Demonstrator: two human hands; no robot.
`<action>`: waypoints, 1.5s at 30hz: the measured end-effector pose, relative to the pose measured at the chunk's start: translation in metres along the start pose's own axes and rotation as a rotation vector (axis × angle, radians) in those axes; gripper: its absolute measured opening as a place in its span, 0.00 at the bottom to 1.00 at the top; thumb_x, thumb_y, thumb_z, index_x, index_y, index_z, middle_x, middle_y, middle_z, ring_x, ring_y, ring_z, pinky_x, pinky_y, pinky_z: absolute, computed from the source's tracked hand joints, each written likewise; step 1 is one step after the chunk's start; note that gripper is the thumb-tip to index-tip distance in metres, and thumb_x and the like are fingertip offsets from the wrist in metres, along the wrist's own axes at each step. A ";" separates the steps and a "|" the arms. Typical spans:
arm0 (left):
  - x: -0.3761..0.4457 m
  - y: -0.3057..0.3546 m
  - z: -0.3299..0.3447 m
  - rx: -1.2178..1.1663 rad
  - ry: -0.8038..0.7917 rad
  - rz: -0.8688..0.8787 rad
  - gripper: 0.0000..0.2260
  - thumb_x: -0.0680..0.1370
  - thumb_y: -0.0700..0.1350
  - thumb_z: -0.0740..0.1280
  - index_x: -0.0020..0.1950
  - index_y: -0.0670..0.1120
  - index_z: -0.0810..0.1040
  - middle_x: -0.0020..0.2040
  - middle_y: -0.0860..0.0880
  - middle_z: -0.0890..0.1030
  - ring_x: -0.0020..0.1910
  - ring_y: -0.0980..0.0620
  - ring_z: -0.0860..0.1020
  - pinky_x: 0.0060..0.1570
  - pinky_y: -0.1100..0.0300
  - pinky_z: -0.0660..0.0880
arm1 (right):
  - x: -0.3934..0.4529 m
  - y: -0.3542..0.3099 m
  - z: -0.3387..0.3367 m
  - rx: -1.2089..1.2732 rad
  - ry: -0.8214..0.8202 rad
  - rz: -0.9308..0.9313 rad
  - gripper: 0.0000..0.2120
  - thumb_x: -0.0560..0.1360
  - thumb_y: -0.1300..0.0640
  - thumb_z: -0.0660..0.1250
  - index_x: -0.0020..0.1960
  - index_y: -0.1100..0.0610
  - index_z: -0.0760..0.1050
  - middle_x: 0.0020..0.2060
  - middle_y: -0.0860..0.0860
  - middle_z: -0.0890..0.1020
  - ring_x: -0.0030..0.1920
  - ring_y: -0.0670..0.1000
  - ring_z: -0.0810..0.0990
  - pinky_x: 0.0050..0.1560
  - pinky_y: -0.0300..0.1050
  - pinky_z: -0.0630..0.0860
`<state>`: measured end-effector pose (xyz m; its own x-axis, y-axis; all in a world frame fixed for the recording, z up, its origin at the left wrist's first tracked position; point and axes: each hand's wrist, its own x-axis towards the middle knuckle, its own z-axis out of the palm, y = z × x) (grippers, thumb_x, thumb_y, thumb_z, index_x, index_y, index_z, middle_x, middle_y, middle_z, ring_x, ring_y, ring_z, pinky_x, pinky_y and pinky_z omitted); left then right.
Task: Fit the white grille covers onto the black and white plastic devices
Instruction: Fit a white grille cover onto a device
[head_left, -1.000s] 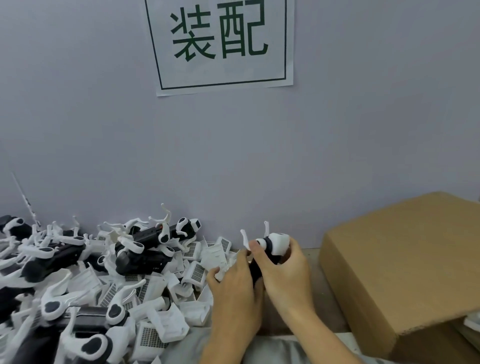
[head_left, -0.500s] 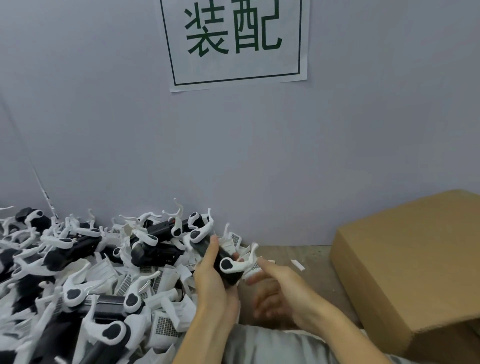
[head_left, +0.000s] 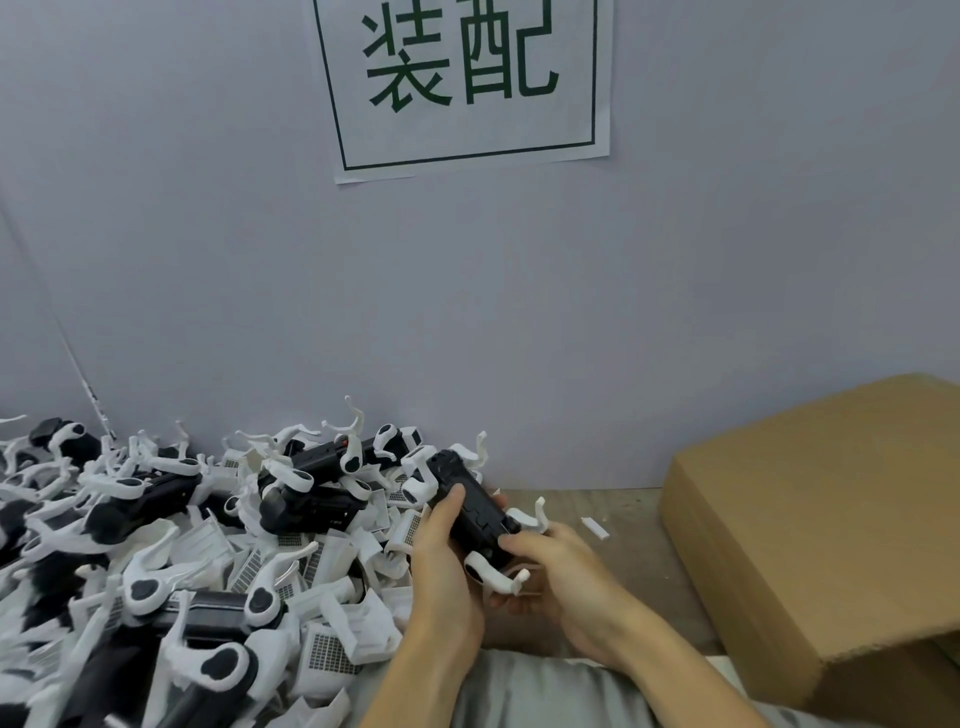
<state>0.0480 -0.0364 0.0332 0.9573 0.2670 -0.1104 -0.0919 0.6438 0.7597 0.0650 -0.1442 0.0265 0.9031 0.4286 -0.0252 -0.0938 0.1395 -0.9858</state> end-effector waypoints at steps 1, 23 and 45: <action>0.002 0.000 -0.001 -0.006 0.011 -0.008 0.22 0.80 0.50 0.62 0.62 0.31 0.76 0.50 0.36 0.80 0.46 0.38 0.79 0.31 0.56 0.75 | 0.000 0.001 0.000 0.013 0.012 0.013 0.08 0.80 0.62 0.62 0.54 0.59 0.80 0.36 0.56 0.83 0.32 0.52 0.80 0.41 0.48 0.78; 0.007 -0.010 -0.003 0.149 0.124 0.113 0.16 0.78 0.49 0.67 0.60 0.39 0.79 0.47 0.38 0.83 0.49 0.35 0.82 0.52 0.39 0.79 | 0.001 0.006 -0.003 -0.008 -0.088 0.151 0.10 0.73 0.59 0.62 0.44 0.54 0.82 0.39 0.57 0.83 0.35 0.53 0.81 0.38 0.45 0.78; 0.010 -0.008 -0.007 0.070 0.077 0.016 0.18 0.78 0.47 0.64 0.33 0.40 0.83 0.31 0.42 0.80 0.28 0.43 0.79 0.32 0.55 0.77 | -0.005 0.003 0.000 -0.066 -0.072 0.149 0.05 0.77 0.59 0.63 0.51 0.55 0.76 0.33 0.53 0.82 0.34 0.52 0.80 0.35 0.43 0.73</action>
<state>0.0563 -0.0339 0.0218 0.9320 0.3323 -0.1450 -0.0847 0.5884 0.8041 0.0604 -0.1461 0.0231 0.8486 0.5035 -0.1624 -0.1947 0.0119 -0.9808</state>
